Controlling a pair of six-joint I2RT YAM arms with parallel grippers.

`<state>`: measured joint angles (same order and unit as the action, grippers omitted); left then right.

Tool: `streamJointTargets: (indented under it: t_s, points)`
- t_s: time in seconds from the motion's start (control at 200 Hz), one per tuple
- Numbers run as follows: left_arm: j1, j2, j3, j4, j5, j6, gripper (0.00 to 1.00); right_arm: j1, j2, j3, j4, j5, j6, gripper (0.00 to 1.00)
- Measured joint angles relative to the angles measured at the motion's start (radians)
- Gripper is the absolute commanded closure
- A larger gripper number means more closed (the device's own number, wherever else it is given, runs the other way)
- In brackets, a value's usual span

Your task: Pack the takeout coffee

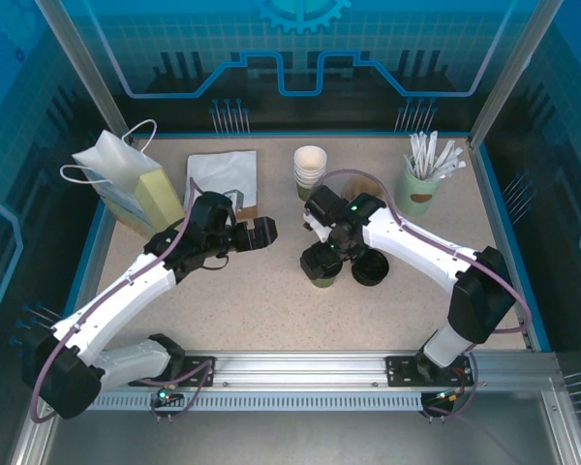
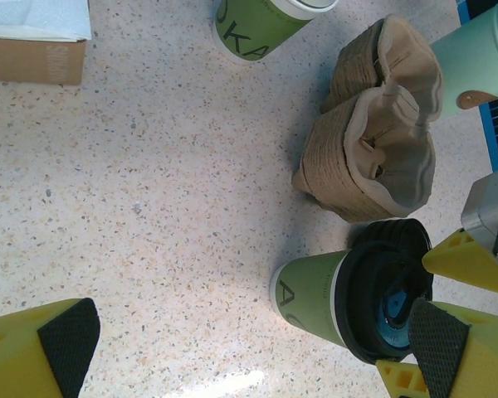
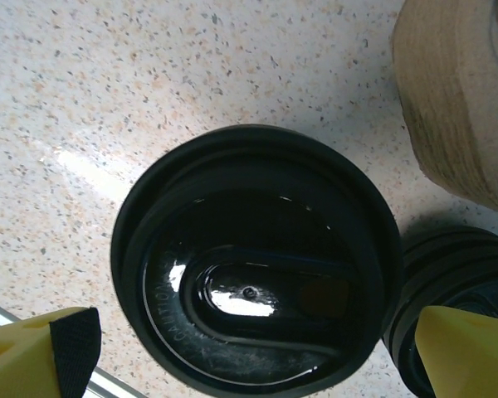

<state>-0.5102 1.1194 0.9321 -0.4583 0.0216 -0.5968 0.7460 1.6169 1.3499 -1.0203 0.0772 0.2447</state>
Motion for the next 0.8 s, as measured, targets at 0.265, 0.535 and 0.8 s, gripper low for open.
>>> streamJointTargets:
  t_s: [0.265,0.535,0.8]
  points:
    - [0.005,0.0,-0.002,0.0,0.0,0.0,0.01,0.0,0.025,0.0,-0.011,0.002,-0.003,0.0]
    - [0.005,0.0,-0.002,0.0,0.0,0.0,0.01,0.002,0.077,0.001,-0.005,0.002,-0.014,0.0]
    - [0.005,0.0,-0.002,0.0,0.0,0.0,0.01,0.007,0.121,0.023,0.015,0.003,-0.026,0.02]
